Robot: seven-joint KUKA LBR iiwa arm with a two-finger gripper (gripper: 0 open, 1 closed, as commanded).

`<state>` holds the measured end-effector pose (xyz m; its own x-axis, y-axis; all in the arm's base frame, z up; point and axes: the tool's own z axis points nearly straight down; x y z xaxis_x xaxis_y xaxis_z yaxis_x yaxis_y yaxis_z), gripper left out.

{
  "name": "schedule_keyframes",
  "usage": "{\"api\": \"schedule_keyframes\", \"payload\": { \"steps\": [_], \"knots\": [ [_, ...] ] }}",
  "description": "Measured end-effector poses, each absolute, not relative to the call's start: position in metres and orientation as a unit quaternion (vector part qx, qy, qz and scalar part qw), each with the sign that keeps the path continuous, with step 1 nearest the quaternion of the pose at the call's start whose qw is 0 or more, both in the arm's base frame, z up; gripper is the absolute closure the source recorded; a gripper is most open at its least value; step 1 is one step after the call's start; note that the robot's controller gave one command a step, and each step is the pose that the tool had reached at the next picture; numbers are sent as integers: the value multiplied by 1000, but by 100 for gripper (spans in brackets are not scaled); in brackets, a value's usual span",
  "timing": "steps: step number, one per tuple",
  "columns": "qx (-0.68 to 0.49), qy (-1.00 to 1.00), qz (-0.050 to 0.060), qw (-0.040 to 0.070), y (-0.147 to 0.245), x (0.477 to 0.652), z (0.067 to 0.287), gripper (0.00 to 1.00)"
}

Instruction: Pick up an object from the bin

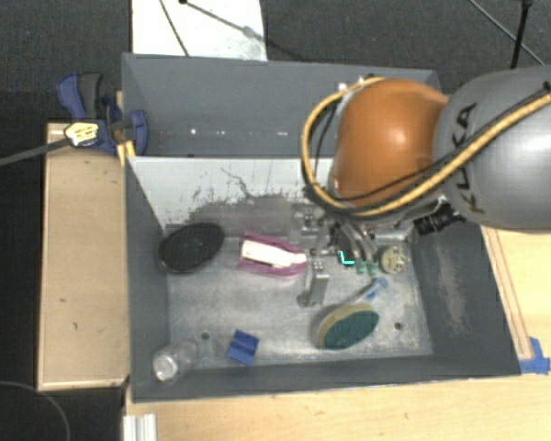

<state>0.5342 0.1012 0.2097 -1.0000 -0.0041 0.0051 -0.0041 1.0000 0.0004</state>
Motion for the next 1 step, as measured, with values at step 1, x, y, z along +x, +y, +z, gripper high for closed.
{"api": "schedule_keyframes", "payload": {
  "steps": [1],
  "knots": [
    [-50, -999, 1, 2, 61, 510, 152, 0]
  ]
}}
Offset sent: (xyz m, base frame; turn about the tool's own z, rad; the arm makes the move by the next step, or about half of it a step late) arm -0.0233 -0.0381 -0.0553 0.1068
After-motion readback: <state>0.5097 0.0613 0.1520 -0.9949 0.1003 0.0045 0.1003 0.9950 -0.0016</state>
